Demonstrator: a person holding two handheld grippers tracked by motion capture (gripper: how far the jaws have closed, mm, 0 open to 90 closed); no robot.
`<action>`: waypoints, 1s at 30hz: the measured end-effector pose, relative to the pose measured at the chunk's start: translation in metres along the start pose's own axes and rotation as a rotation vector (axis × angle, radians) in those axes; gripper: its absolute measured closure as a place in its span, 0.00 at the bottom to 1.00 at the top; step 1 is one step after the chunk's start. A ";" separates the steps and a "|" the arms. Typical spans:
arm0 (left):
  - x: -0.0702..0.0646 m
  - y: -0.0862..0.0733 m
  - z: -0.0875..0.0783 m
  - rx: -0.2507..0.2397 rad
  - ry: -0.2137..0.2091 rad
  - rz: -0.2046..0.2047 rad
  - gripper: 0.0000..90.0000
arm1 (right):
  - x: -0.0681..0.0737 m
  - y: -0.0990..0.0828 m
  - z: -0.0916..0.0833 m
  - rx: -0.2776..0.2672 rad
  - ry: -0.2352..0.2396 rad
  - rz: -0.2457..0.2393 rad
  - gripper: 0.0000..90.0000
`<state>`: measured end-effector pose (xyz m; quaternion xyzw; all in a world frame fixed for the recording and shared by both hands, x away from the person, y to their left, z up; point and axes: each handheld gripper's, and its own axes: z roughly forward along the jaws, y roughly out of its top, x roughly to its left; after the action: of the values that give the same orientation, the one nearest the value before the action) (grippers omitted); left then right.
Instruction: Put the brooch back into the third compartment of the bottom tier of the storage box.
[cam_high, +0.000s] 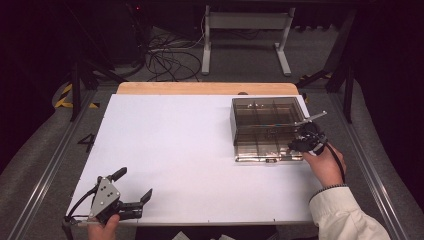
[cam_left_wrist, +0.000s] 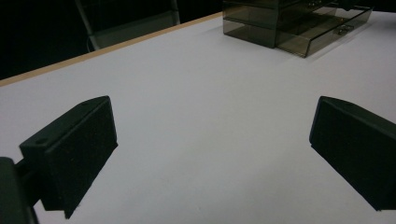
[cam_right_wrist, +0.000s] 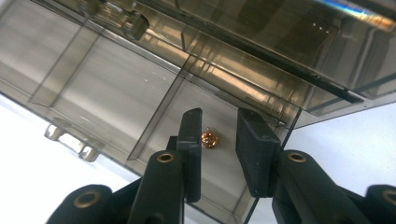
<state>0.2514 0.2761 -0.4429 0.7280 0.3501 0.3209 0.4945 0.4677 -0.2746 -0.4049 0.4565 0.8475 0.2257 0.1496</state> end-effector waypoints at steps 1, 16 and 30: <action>0.000 0.000 0.000 0.000 0.002 -0.001 0.02 | 0.000 0.000 -0.002 -0.006 0.001 0.000 0.80; -0.001 0.000 0.000 0.000 -0.001 -0.003 0.02 | 0.008 -0.004 -0.022 -0.076 0.005 -0.006 0.80; 0.000 0.000 -0.001 -0.001 0.002 -0.004 0.02 | 0.015 -0.005 -0.031 -0.118 0.005 -0.026 0.79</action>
<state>0.2505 0.2764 -0.4427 0.7267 0.3517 0.3208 0.4952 0.4414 -0.2724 -0.3816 0.4351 0.8390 0.2745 0.1771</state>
